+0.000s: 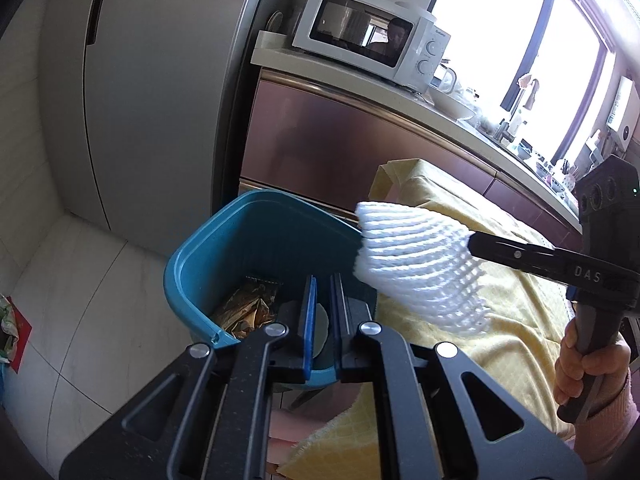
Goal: Collect trash
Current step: 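Carry the orange peel and foam net in both tools over the blue bin, then open the left tool to drop the orange peel while the right tool drops the net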
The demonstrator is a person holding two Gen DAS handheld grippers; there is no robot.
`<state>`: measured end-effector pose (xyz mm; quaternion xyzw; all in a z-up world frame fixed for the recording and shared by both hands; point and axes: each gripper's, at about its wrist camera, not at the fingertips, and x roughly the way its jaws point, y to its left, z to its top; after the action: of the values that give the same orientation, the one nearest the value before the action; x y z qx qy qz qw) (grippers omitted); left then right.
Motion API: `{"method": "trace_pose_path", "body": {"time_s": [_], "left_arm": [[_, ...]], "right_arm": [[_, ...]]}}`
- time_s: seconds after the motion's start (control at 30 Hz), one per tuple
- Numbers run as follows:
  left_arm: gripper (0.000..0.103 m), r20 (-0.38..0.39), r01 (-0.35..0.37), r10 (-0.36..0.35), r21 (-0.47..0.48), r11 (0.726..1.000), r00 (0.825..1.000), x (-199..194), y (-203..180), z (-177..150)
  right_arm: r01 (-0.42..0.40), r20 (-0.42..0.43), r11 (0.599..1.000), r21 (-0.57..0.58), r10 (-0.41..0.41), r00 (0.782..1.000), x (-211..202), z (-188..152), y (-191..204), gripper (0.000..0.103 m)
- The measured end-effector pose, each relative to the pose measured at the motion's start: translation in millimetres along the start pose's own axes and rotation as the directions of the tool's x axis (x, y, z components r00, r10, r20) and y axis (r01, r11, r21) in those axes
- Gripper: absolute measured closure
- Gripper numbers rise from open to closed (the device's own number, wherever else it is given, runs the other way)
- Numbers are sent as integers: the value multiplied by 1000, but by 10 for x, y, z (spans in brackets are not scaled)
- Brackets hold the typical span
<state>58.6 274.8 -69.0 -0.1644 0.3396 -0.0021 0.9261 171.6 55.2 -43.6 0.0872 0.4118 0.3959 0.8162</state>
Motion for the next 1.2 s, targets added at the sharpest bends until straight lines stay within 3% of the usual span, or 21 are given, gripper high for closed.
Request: {"method": "trace_pose_path", "body": {"time_s": [0.4,0.67,0.9,0.97,1.2], "left_arm": [[95,-1,-16,16,-3,1000,1000,-8,57,59],[92,-21,-22,22,0,1000,1000,132,29,81],[80,-21,-30,30,15,999,999,172,-49,62],[73,-14,-29,30,29,999,999,152,-104,53],[64,11,4,-5,79,997,1000,49,-370,19]], "right_arm": [[69,-79,998,-2,-69,994,585,105,88,93],[65,-118,998,12,-63,991,792,119,130,84],[40,-106,999,19,-38,994,677,65,65,80],[26,-94,1000,18,-24,995,577,44,41,77],[30,-36,999,-18,-31,999,71,-101,-51,71]]}}
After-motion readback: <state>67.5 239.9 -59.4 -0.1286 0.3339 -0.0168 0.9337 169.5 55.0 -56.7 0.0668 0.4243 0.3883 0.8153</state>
